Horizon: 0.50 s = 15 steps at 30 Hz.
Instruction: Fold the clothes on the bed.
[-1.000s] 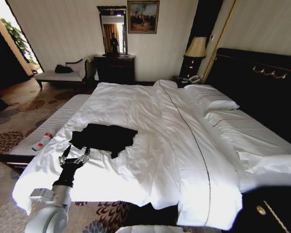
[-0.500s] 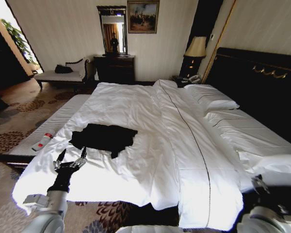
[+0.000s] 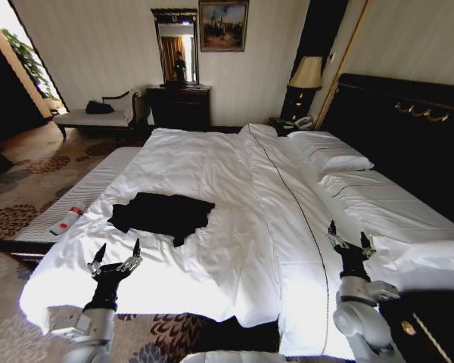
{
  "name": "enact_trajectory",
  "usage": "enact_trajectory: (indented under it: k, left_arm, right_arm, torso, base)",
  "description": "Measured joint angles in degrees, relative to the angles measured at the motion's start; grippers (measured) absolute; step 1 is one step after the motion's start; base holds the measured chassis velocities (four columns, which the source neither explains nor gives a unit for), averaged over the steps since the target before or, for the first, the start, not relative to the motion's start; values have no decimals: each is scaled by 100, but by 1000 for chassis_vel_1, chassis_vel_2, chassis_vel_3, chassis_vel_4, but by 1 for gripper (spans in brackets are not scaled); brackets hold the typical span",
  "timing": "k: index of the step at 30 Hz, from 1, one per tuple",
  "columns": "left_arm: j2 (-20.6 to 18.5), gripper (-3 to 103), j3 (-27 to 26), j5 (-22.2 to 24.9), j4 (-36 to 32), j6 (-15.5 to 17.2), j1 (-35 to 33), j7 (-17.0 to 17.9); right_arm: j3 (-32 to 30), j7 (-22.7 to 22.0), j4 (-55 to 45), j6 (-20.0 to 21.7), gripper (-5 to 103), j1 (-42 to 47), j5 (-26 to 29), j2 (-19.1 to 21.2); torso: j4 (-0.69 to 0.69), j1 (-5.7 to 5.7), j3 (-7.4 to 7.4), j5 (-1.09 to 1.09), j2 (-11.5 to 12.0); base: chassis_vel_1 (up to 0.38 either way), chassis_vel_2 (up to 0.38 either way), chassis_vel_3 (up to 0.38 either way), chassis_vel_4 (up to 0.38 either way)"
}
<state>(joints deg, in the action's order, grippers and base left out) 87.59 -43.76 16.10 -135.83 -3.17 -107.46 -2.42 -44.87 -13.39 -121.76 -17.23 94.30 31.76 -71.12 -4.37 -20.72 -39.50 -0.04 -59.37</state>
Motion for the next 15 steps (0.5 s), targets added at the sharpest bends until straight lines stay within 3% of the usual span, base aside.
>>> enact_trajectory:
  k: [5,15]
  left_arm:
    - [73,100,-10,-62,26,-41,-1,-13]
    - [118,100,57,201,82,11,53,0]
  right_arm:
    - [-52,338,-117,-128,100,66,-67,95]
    - [41,667,-65,-323,100,261,-333,-41]
  torso:
    - [6,0,0,0,0]
    - [3,0,0,0,0]
  base:
    - [0,0,0,0]
    - [0,0,0,0]
